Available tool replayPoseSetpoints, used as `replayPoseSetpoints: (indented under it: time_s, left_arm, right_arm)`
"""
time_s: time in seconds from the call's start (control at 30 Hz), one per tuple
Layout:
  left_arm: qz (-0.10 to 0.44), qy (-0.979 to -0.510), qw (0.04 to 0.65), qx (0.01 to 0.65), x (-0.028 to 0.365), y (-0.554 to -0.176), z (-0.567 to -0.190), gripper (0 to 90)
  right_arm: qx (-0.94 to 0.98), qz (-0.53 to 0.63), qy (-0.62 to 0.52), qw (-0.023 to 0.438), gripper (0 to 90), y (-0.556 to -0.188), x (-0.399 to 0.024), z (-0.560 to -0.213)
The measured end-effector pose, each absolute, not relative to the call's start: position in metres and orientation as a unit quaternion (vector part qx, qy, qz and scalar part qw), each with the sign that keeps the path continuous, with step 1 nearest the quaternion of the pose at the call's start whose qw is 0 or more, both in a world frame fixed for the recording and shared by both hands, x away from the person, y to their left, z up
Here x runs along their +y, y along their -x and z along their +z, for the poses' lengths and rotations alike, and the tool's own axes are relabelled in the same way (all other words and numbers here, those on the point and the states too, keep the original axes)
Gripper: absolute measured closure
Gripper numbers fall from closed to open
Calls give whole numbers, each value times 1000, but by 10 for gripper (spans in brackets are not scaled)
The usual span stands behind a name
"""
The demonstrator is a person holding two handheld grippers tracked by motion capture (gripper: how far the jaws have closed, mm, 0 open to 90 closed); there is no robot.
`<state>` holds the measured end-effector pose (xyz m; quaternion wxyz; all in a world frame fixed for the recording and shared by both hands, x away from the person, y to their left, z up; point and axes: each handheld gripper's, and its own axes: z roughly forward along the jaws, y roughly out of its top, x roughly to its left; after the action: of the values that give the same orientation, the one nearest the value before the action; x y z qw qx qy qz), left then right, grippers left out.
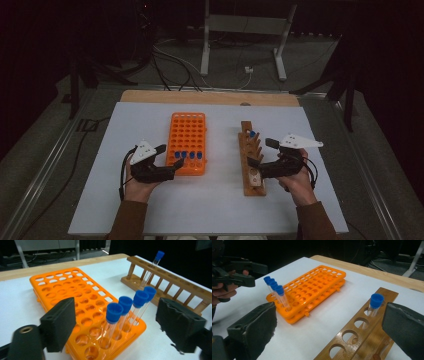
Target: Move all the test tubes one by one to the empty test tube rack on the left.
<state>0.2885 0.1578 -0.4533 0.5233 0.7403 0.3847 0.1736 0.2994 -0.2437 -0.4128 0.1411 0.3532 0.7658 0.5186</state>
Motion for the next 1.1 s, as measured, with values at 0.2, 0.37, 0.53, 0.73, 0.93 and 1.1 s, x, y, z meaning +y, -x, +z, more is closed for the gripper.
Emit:
replayPoseSetpoints:
  time_s: [0.2, 0.37, 0.53, 0.73, 0.93, 1.1]
  left_arm:
    - [172, -733, 531, 389, 156, -288, -449, 80]
    - [177, -732, 530, 390, 154, -287, -447, 8]
    - [178, -728, 537, 387, 153, -286, -445, 8]
    - [181, -722, 543, 388, 154, -286, -443, 8]
    - [184, -719, 545, 390, 154, -285, -442, 8]
    - [189, -718, 544, 391, 154, -285, -441, 8]
  right_arm:
    - [764, 519, -353, 148, 0, -301, -244, -408]
    - [761, 519, -354, 162, 0, -304, -245, -399]
    - [757, 518, -357, 177, 0, -308, -245, -392]
    - [762, 503, -354, 200, 0, -315, -238, -388]
    - [760, 495, -369, 201, 32, -330, -237, -391]
    - [753, 492, -385, 209, 80, -343, -237, -397]
